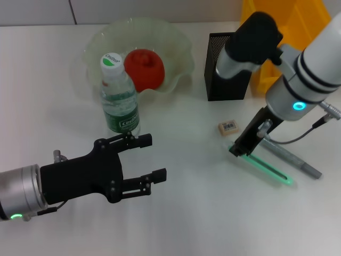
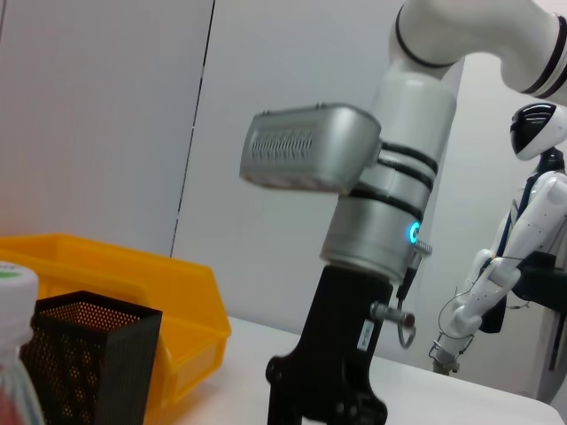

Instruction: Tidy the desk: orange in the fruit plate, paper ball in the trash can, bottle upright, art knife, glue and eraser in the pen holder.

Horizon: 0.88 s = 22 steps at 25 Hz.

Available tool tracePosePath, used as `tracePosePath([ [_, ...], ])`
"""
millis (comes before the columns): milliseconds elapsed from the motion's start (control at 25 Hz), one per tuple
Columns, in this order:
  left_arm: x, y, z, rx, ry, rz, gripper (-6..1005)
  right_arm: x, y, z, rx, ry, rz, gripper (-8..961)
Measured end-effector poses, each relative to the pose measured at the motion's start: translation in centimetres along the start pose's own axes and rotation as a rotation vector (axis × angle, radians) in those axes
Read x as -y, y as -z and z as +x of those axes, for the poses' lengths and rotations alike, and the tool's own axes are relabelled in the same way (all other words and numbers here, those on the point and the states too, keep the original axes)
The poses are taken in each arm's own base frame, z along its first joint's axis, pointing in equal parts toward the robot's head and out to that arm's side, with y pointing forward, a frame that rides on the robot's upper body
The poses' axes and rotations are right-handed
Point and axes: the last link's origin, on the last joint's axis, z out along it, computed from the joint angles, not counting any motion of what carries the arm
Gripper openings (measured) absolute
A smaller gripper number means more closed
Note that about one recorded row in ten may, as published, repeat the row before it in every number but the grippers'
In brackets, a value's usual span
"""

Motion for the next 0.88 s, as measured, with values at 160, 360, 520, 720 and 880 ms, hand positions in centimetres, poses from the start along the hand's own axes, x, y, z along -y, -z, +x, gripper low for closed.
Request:
tracePosePath([
  [160, -0.1, 0.1, 0.0, -0.004, 0.004, 0.003, 799, 0.5, 4.1, -0.4, 0.146, -0.023, 0.029, 185],
  [360, -0.1, 0.1, 0.0, -0.006, 0.005, 0.005, 799, 2.7, 10.3, -0.3, 0.599, -0.083, 0.068, 201],
  [520, -0.2, -0.1, -0.1, -0.006, 0.003, 0.002, 798, 5.0, 11.5, 0.1, 0.899, -0.124, 0.107, 214],
  [720, -0.2, 0.0, -0.2, -0.007, 0.006, 0.005, 798, 8.1, 8.7, 1.8, 1.196, -0.267, 0.055, 231],
  [880, -0.2, -0.1, -0.1, -0.009, 0.008, 0.006, 798, 9.7, 6.4, 2.0, 1.259, -0.361, 0.02, 244],
])
